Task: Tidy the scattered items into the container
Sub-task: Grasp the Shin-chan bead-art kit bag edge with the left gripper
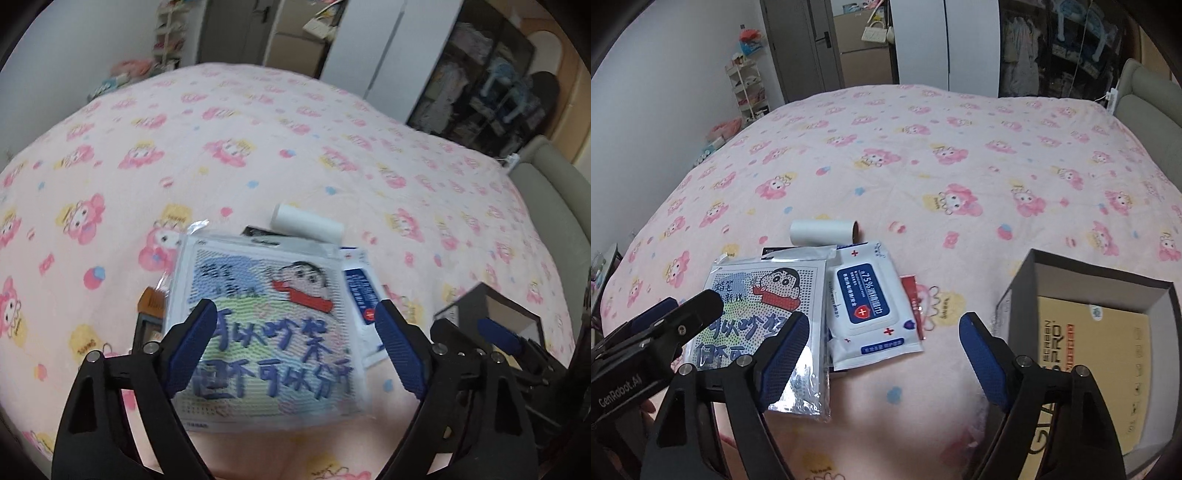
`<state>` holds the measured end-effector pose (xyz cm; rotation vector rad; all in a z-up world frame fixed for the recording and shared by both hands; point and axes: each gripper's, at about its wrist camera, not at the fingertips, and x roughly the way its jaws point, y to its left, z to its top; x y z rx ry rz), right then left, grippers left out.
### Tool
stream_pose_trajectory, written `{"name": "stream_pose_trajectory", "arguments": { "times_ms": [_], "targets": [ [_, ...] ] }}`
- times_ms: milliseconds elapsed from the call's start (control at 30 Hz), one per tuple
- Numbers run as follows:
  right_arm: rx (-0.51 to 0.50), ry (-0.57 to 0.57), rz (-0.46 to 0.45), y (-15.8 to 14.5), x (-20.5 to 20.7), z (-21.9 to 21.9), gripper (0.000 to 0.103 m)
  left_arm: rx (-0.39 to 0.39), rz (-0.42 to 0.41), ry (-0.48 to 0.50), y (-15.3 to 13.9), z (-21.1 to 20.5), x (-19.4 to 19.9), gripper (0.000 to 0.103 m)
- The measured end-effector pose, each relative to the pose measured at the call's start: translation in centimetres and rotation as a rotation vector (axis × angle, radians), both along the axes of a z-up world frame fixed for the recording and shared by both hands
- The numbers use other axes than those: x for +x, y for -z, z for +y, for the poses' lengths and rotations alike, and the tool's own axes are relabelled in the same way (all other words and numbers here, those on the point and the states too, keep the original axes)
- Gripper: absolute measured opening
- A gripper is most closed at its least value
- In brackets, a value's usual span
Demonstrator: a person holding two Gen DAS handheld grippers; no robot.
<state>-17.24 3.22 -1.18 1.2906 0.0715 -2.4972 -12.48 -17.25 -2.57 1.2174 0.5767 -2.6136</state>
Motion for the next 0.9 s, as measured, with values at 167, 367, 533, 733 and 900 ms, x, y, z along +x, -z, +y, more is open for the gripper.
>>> {"name": "stream_pose_trajectory", "arguments": {
  "times_ms": [167,367,533,733,900],
  "targets": [
    [0.003,-0.030,-0.075,2.7,-0.9,-1.9,0.071,0.045,-0.071,-0.083,2.4,-2.1,-0.5,0.087],
    [-0.004,-0.049,-0.143,5.4,-1.2,-3.5,0.071,0.170,-0.138,-0.180,5.5,-5.2,-0.3,0.073],
    [-0.066,-0.074,-0.173,5.8,-1.4,-4.0,0.071,0.176,-0.144,-0.239,5.9,-6.0,0.2,0.066],
    [-0.116,-0.124,-0.233,7.1,-1.3,-5.0,0.071,0.178,-0.176,-0.285,6.6,-6.6,0.3,0.067],
    [-0.159,-0.172,-0.260,7.2,-0.3,-5.2,0.051,0.179,-0.174,-0.247,6.7,-6.0,0.1,0.064]
  ]
}}
